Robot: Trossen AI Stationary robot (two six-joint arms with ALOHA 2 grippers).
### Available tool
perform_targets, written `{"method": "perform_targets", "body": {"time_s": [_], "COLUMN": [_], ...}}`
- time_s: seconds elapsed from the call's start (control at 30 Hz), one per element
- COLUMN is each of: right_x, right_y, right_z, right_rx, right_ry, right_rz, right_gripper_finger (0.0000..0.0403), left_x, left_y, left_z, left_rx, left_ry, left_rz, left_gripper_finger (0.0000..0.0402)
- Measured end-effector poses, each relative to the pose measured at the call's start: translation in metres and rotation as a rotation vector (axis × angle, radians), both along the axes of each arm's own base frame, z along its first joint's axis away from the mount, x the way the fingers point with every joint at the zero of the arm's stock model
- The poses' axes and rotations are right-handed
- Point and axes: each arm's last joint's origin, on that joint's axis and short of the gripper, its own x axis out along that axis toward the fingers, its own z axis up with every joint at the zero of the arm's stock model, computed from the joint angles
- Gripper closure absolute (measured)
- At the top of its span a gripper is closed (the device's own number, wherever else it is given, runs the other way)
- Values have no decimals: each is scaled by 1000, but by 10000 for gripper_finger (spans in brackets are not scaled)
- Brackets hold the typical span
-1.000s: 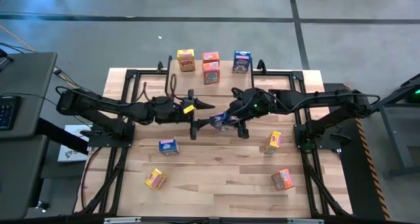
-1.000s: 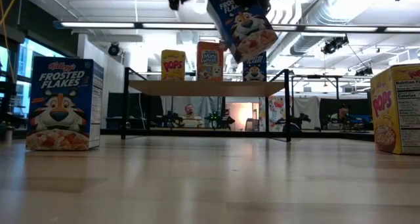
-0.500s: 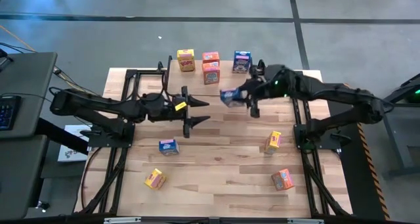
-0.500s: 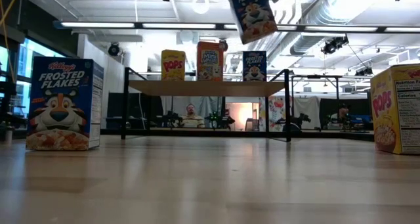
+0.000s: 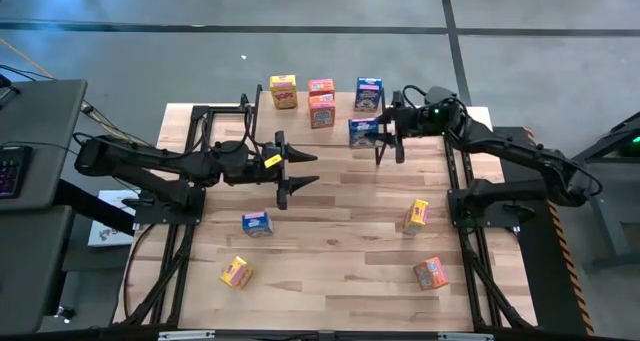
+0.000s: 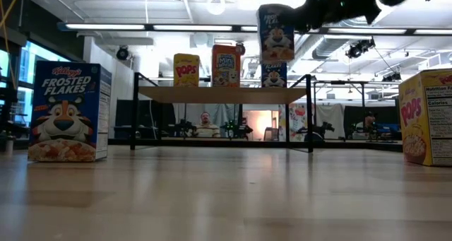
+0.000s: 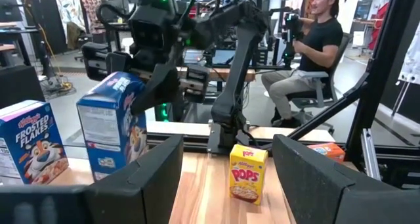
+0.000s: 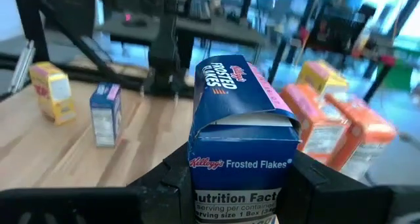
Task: Stack cereal on shelf
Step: Put the top blue cereal box on the shelf aligned with the other blue cereal box
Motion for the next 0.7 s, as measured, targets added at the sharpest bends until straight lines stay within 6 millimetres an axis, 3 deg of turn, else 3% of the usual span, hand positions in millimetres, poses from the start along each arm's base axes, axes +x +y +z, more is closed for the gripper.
{"method": "perform_targets", "body": {"time_s": [0.3, 0.5, 0.7], "right_x": [-21, -29, -23], "right_y": [-23, -37, -51], "right_z": [-33, -39, -44], "right_rx": [-67, -49, -30], "right_ry": [-85, -99, -79], "right_rz": [-58, -77, -100], "right_gripper_finger": [267, 267, 267], "left_x": [0, -2, -2], "left_y": [0, 1, 5], "left_z": [0, -5, -10], "left_rx": [0, -14, -18], "left_ry": [1, 59, 111], "left_rz": [0, 5, 26], "left_gripper_finger": [176, 176, 176]}}
